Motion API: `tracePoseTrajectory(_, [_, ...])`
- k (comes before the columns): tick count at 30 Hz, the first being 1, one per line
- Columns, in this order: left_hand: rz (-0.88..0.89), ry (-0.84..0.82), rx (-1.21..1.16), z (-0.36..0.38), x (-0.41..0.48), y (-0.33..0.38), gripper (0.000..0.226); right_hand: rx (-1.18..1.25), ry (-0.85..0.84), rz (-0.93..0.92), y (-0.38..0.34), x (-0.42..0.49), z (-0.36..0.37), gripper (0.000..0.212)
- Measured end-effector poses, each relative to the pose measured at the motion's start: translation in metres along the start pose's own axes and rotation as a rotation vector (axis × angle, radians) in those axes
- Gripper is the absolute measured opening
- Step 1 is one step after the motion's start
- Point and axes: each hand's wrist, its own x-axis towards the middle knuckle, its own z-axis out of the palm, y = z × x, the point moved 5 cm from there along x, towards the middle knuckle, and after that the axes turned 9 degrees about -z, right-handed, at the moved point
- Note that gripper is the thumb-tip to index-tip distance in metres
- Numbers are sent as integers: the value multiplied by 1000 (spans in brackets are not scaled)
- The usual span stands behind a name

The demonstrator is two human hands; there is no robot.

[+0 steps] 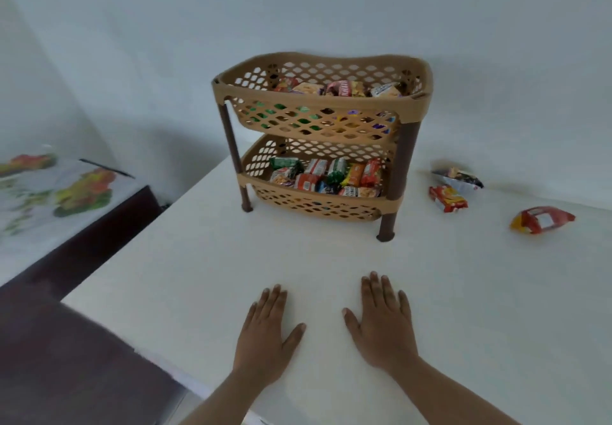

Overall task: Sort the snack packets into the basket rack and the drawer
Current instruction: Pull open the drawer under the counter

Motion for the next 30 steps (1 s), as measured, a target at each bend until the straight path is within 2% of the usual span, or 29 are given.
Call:
tracePoseTrajectory(2, [-121,50,-19,-5,-18,-14,81,-13,14,0,1,-1,0,85])
tracePoseTrajectory(5, [-223,67,-21,-13,-40,-35,80,-24,-52,-21,-1,0,-2,80])
tracePoseTrajectory(9, [-376,104,-70,-27,-64,-59,78,-15,-111,-134,-19,-10,-2,71])
tracePoseTrajectory(12, [-532,247,-192,-37,-85,-79,71,-27,-150,-230,-51,-27,5,71])
tracePoseTrajectory(14, [-686,402,-290,-43,-99,-94,67,-25,-156,-262,-71,-36,11,74])
tracePoseTrajectory(16, [-865,470,-476,-42,-108,-110,70,-35,-131,-257,-80,-39,13,76])
tracePoseTrajectory(18, [-1016,433,-716,-34,-111,-123,70,-51,-99,-248,-80,-40,14,77])
tracePoseTrajectory(20, [-1085,352,-931,-24,-107,-132,52,-62,-82,-250,-79,-40,14,78])
tracePoseTrajectory(21, [-1090,310,-1038,-21,-105,-133,40,-67,-80,-250,-79,-40,14,78])
tracePoseTrajectory(24, [-1096,253,-1360,-11,-101,-138,38,-86,-81,-243,-81,-40,13,78])
tracePoseTrajectory(26, [-1111,210,-1508,-7,-100,-138,26,-99,-94,-239,-81,-40,13,78])
tracePoseTrajectory(28, [-1123,162,-1667,-5,-99,-139,22,-106,-101,-233,-81,-40,13,79])
tracePoseTrajectory(30, [-1079,94,-1849,-4,-97,-140,22,-108,-100,-227,-81,-40,13,79])
